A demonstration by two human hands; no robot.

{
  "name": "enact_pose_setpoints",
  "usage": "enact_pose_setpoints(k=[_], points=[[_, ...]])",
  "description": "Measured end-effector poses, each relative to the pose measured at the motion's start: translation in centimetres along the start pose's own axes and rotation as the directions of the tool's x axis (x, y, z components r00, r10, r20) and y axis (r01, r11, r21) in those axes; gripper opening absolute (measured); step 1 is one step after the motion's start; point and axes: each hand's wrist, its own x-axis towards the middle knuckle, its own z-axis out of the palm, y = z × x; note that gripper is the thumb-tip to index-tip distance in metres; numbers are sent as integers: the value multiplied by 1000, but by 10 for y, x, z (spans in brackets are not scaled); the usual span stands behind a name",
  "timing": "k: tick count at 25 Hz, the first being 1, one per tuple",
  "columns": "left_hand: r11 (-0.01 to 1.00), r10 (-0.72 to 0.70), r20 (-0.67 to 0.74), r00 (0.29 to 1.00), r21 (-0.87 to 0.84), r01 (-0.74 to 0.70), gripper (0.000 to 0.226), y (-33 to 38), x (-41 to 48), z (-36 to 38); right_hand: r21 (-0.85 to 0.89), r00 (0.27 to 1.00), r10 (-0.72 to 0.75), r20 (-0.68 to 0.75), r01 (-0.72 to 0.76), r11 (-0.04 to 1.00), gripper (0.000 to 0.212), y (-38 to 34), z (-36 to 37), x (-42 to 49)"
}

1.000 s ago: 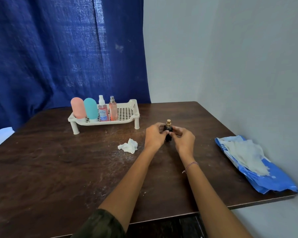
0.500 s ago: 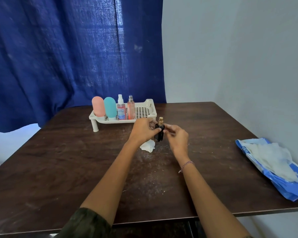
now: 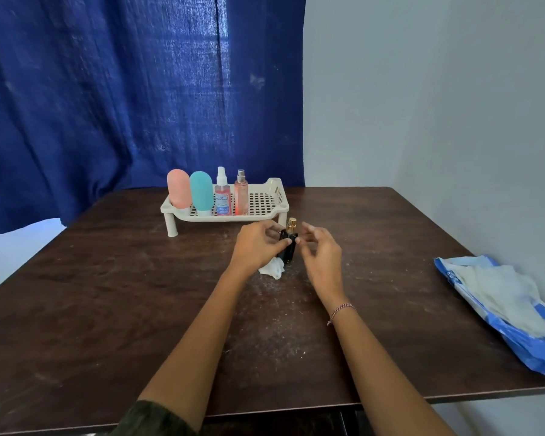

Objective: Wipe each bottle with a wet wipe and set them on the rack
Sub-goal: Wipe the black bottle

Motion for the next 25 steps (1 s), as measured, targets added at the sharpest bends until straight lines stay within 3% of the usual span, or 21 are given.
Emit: enact_pose_setpoints(k=[4, 8, 12, 18, 20, 25], points=[[1000, 2, -31, 1000, 15, -2, 28, -3, -3, 4, -59, 992, -87, -90, 82, 995, 18, -2, -3, -4], [998, 57, -43, 997, 35, -55, 37, -6, -6, 1, -93, 993, -99, 60, 104, 990, 3, -5, -2, -7], [992, 102, -36, 994, 80, -99, 54, -9, -7, -3, -180, 972, -157, 177, 189, 965, 9, -7, -5, -6], [981, 129, -19, 992, 149, -125, 44, -7, -8, -3, -249, 881, -175, 440, 307, 918, 30, -12, -5, -7], [976, 151, -20, 988, 164, -146, 41, -7, -8, -3, -257, 880, -160, 447, 298, 919, 37, -11, -3, -8], [956, 165, -38, 986, 251, -151, 37, -8, -6, -7, -246, 873, -217, 437, 348, 905, 28, -8, 8, -8]])
